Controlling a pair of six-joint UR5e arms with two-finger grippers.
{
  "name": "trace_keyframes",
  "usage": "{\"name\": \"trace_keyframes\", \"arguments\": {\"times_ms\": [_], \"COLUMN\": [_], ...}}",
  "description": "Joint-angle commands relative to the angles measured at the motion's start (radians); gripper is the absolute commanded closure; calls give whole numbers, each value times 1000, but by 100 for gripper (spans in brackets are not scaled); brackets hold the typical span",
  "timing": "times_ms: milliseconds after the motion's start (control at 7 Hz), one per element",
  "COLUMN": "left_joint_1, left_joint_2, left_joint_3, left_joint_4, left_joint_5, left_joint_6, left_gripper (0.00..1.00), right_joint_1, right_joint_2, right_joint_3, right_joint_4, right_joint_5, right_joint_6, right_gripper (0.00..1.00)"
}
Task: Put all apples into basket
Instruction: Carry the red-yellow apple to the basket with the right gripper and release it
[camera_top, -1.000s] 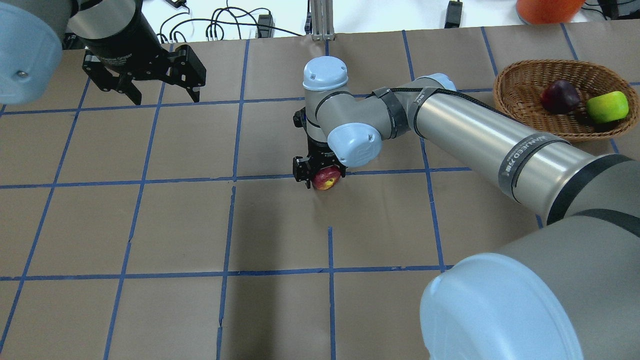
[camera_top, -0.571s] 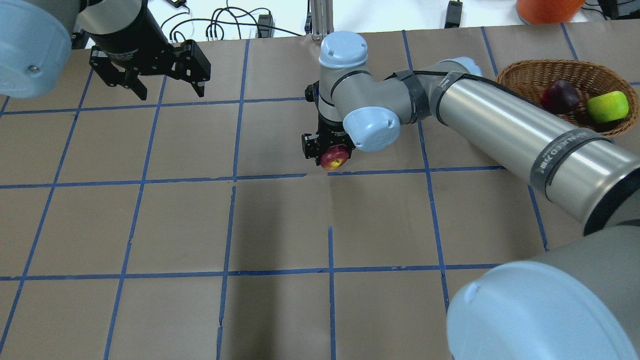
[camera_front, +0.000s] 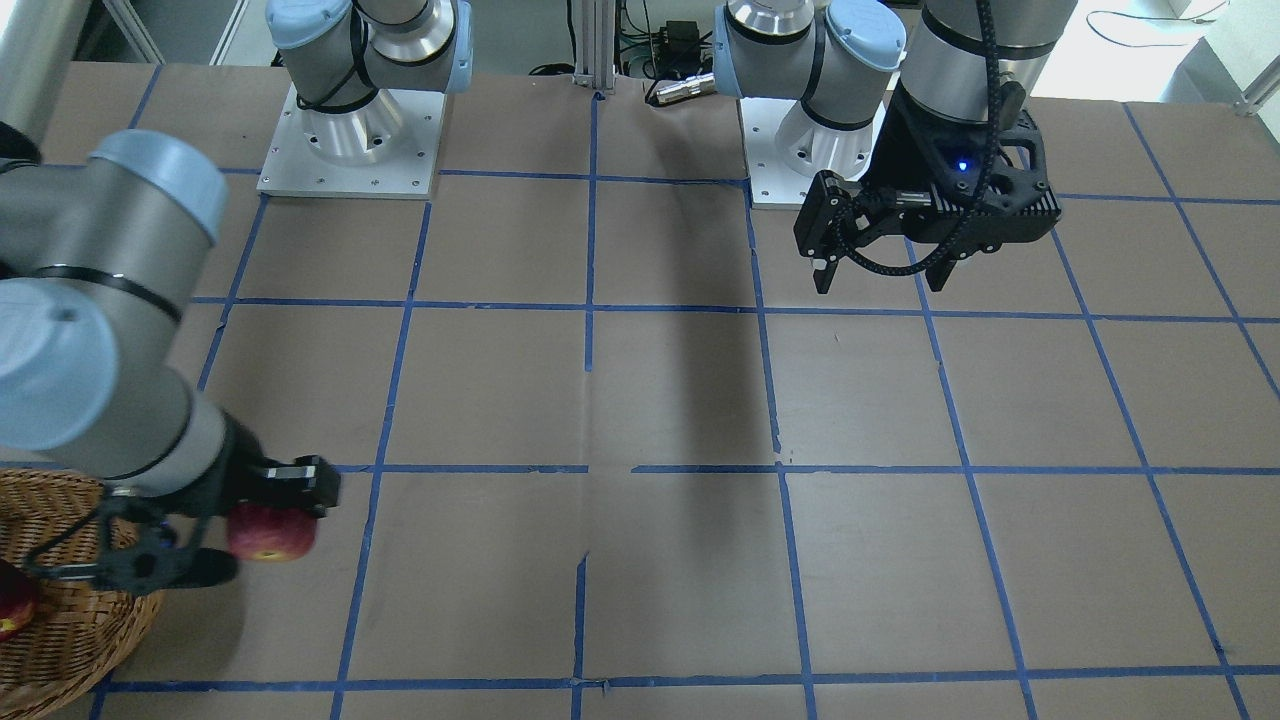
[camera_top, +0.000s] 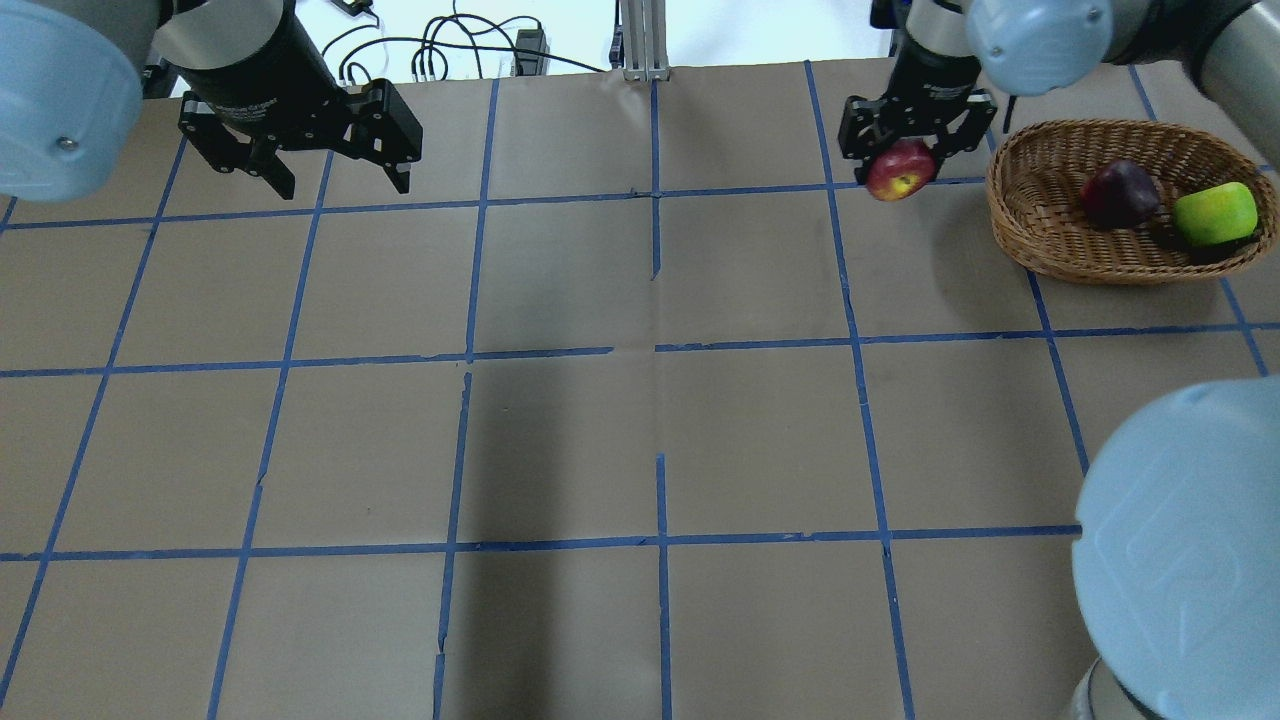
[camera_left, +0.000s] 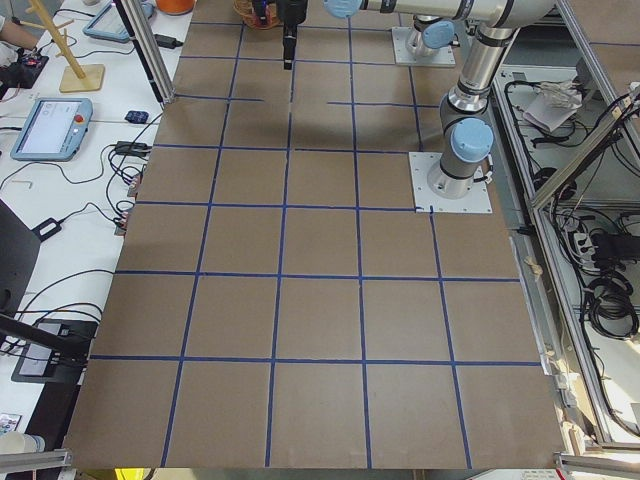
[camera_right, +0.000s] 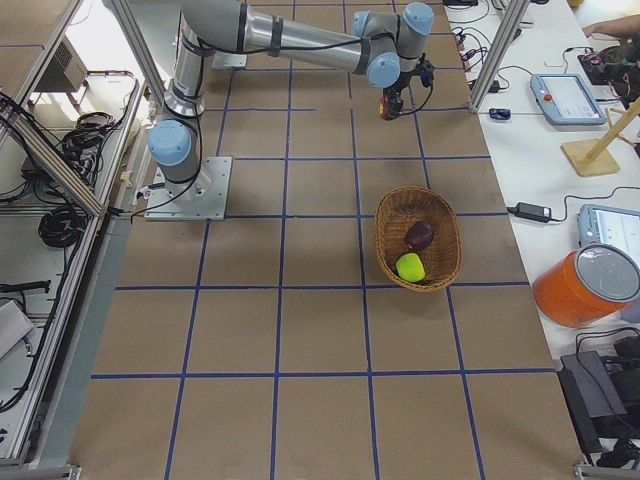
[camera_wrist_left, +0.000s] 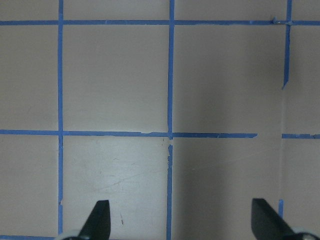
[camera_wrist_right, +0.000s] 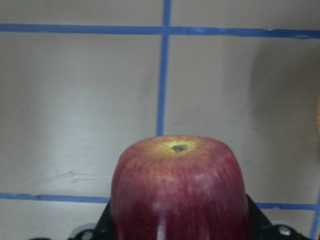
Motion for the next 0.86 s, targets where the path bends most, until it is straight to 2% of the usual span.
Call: {"name": "trace_keyframes", "arguments": {"times_ms": [0, 286, 429, 571, 714], "left_joint_1": [-3, -3, -3, -3, -3], "left_joint_2": [-6, -2, -1, -5, -7], "left_joint_3": [6, 3, 3, 13, 13], "left_joint_4": [0, 0, 0, -1, -1], "left_joint_5": [-2, -2, -2, -3, -3], "left_joint_6": [-5, -5, -5, -4, -5], "left_gripper": [0, 0, 0, 0, 0], "right_joint_1": [-184, -243, -245, -245, -245], "right_joint_2": [62, 151, 174, 174, 159], "right_joint_3": [-5, -3, -2, -2, -11], "right_joint_4": [-11, -158, -175, -156, -98], "right_joint_5": [-45, -68, -117, -117, -114], "right_joint_6": [-177, -240, -258, -256, -256], "right_gripper": [100, 94, 50, 1, 0]}}
